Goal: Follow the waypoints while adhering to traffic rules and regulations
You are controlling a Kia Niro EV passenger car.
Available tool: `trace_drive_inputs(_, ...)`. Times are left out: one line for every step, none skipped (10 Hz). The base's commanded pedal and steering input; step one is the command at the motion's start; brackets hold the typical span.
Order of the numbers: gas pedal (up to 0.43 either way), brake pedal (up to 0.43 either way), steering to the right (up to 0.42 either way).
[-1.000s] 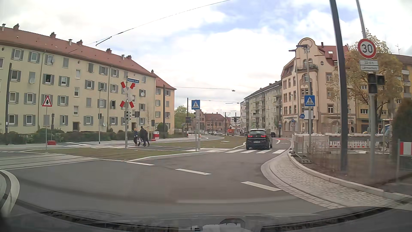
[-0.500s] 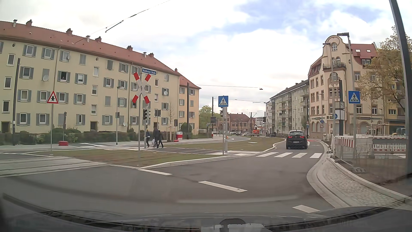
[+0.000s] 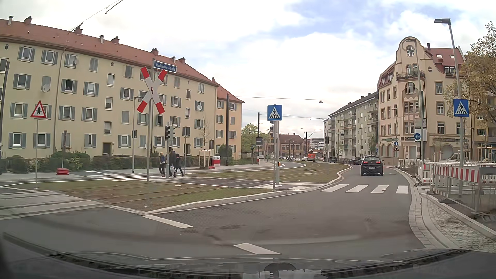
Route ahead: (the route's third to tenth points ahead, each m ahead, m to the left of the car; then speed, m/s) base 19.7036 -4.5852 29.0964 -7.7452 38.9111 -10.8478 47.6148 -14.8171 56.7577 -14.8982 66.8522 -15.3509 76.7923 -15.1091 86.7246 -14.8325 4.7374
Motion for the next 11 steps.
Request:
trace_drive_inputs(0.067, 0.000, 0.109)
trace_drive_inputs(0.067, 0.000, 0.130)
trace_drive_inputs(0.067, 0.000, 0.160)
trace_drive_inputs(0.067, 0.000, 0.184)
trace_drive_inputs(0.067, 0.000, 0.200)
trace_drive_inputs(0.067, 0.000, 0.214)
trace_drive_inputs(0.067, 0.000, 0.226)
trace_drive_inputs(0.067, 0.000, 0.232)
trace_drive_inputs(0.067, 0.000, 0.232)
trace_drive_inputs(0.067, 0.000, 0.230)
trace_drive_inputs(0.067, 0.000, 0.227)
